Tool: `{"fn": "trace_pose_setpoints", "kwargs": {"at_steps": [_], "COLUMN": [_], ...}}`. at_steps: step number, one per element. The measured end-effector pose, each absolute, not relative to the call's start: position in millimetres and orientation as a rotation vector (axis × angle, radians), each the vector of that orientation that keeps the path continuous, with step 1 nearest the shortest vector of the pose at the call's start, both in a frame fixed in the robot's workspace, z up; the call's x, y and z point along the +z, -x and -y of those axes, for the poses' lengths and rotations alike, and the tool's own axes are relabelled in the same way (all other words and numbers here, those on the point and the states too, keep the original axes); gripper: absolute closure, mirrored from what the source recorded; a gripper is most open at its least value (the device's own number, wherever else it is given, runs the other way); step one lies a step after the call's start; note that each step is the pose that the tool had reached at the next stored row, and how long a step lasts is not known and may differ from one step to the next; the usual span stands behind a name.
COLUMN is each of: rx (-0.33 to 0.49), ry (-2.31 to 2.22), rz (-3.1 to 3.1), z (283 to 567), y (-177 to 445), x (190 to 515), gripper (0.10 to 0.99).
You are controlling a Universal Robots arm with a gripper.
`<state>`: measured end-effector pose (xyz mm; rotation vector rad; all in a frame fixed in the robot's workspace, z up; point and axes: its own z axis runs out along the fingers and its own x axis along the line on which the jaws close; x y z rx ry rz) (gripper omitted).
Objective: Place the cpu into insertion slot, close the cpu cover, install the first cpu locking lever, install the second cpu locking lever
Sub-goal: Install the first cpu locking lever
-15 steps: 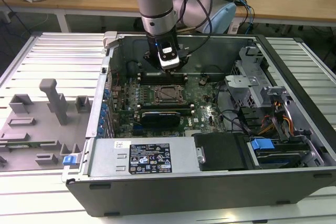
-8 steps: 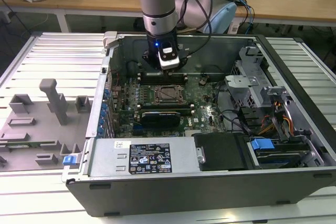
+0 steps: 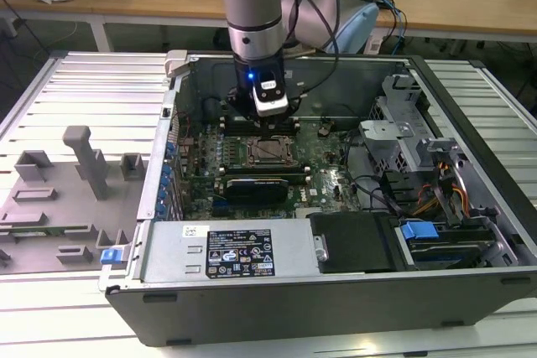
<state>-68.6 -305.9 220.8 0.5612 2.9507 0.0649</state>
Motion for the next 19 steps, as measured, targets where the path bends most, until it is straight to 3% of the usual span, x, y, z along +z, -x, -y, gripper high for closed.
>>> {"fn": "trace_pose_setpoints", "kwargs": {"at_steps": [5, 13, 19], "rx": [0.047, 0.031, 0.032], "ry": [-0.563, -0.318, -0.318], "rz": [-2.965, -3.037, -3.037], "z": [327.2, 328.1, 328.1], "y": [68.6, 53.9, 53.9], "x": [220.6, 220.2, 246.3], "gripper": [0.980, 0.980, 0.980]}}
